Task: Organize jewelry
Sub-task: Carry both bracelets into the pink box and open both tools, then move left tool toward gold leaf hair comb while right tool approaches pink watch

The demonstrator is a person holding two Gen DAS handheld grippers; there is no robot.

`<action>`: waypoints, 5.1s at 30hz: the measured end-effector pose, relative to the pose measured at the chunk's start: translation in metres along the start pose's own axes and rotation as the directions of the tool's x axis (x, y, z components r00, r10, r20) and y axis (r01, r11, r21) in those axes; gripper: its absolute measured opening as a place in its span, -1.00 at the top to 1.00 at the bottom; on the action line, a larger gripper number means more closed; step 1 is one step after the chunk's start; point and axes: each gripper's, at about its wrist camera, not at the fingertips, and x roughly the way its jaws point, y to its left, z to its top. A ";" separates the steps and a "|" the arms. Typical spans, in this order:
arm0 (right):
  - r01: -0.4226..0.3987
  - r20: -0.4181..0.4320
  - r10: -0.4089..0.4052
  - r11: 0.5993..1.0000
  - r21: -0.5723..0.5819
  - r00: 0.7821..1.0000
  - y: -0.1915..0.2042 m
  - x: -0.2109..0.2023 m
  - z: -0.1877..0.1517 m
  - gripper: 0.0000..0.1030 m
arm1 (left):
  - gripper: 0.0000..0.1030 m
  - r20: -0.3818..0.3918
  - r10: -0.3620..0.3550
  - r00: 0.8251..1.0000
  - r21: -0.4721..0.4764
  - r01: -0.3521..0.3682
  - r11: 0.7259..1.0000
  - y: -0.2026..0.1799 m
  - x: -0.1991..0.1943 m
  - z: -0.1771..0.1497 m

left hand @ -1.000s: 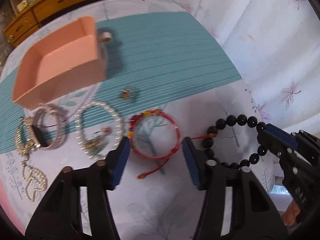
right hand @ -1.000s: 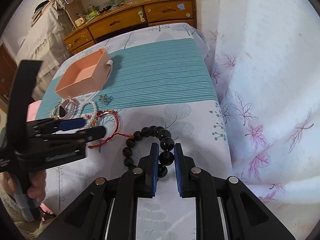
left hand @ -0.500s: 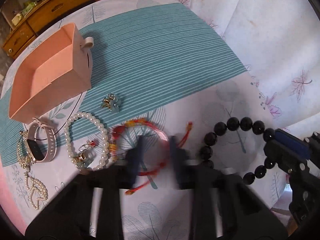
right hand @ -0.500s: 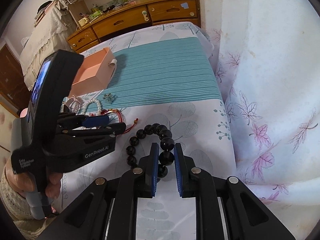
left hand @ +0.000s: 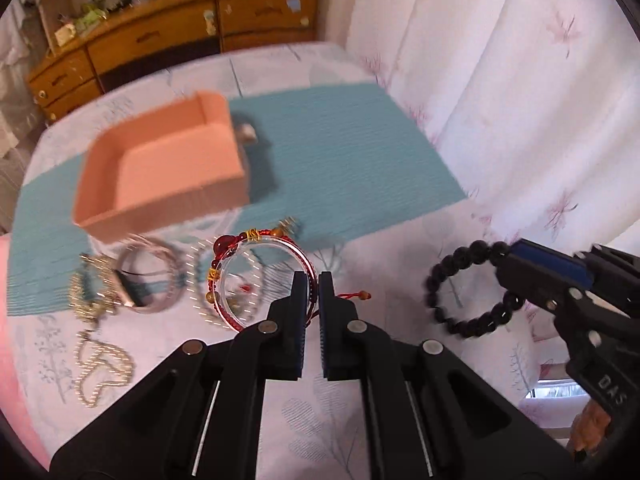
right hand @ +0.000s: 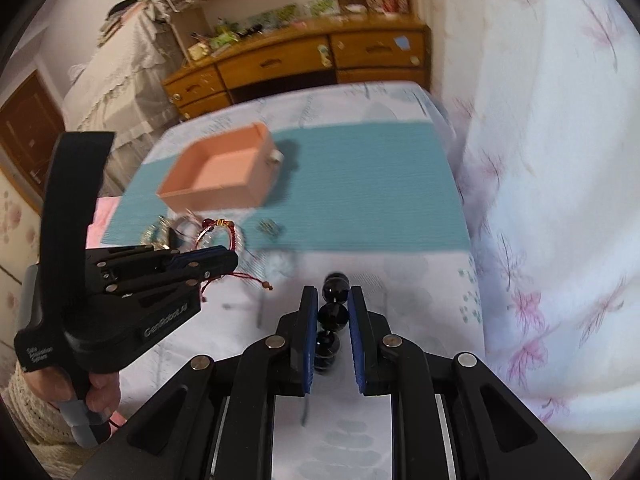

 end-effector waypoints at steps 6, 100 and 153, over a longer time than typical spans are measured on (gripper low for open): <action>0.001 0.086 0.005 0.998 -0.069 0.996 0.038 -0.021 0.037 0.71 | 0.94 0.108 0.025 0.994 -0.034 -0.022 0.999 0.037 -0.053 0.015; 0.068 0.083 -0.058 0.990 -0.123 0.995 0.156 0.073 -0.018 -0.18 | -0.12 0.057 0.299 0.952 -0.300 -0.270 0.915 0.183 -0.073 -0.133; -0.048 -0.162 0.006 0.966 -0.256 0.987 0.232 0.235 0.085 0.49 | -0.11 0.022 0.210 0.977 -0.464 -0.176 0.868 0.267 -0.048 -0.155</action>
